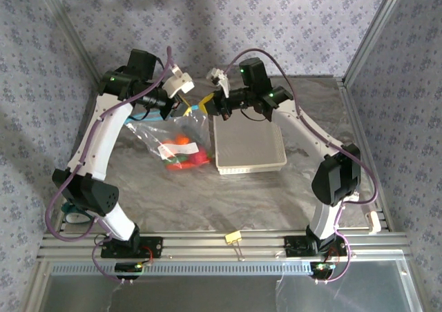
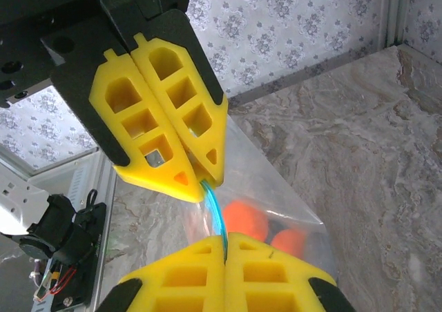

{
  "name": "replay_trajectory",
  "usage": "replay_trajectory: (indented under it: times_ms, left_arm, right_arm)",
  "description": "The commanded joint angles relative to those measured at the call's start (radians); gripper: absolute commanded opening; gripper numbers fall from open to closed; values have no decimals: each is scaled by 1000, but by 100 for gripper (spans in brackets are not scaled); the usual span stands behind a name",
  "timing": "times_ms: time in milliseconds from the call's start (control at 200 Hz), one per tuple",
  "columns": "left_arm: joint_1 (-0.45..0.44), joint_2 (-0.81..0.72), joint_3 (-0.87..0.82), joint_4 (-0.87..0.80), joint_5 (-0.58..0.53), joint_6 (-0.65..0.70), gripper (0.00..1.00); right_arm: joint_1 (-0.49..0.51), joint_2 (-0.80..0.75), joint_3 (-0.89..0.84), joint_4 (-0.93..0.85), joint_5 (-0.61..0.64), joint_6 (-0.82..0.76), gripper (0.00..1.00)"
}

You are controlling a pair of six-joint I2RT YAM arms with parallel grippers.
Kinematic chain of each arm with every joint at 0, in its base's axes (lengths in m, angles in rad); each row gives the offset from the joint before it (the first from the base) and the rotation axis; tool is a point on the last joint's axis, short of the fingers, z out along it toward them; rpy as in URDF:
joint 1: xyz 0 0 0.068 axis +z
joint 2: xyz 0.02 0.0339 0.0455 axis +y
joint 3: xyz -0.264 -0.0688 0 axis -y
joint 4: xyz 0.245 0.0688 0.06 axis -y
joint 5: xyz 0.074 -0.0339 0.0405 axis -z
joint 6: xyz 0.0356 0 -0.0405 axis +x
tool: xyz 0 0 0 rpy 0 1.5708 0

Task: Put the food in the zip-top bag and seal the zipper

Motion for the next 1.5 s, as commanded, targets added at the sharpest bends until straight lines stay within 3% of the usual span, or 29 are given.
replay_trajectory:
  times_ms: [0, 775, 1494]
  left_arm:
    - [20, -34, -17, -31, -59, -26, 1]
    - [60, -66, -61, 17, -233, -177, 0]
    - [63, -108, -94, 24, -477, -334, 0]
  right_arm:
    - [-26, -49, -3, 21, 22, 23, 0]
    - [-33, -64, -21, 38, 79, 59, 0]
    - [-47, -60, -40, 60, 131, 90, 0]
